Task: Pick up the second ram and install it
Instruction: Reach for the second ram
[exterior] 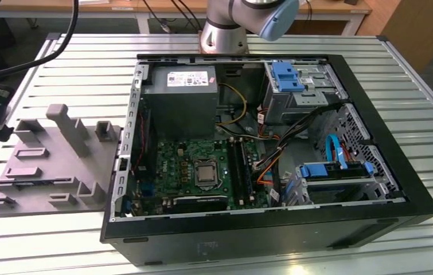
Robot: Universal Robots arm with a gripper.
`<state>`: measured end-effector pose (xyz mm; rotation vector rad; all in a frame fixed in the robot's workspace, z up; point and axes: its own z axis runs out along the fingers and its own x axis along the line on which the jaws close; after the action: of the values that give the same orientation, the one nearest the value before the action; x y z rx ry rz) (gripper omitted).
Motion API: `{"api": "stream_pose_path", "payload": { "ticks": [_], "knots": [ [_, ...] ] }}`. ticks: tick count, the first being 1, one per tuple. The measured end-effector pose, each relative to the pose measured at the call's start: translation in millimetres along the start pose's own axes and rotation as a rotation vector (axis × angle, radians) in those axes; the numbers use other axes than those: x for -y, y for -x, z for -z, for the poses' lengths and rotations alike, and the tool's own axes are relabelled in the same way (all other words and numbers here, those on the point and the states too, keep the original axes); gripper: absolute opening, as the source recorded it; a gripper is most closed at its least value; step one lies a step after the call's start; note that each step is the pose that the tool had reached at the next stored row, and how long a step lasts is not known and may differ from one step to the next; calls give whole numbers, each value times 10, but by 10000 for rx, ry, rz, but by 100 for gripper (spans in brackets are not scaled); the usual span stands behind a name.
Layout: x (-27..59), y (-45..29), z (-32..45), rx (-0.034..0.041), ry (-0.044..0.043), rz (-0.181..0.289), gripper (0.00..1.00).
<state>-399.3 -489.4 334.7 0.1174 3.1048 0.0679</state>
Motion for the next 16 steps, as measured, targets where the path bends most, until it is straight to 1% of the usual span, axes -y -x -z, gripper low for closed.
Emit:
{"api": "stream_pose_path", "payload": {
  "ticks": [12,16],
  "knots": [
    [104,-40,-104,0,0,0,11],
    [116,-52,-134,0,0,0,11]
  ]
}}
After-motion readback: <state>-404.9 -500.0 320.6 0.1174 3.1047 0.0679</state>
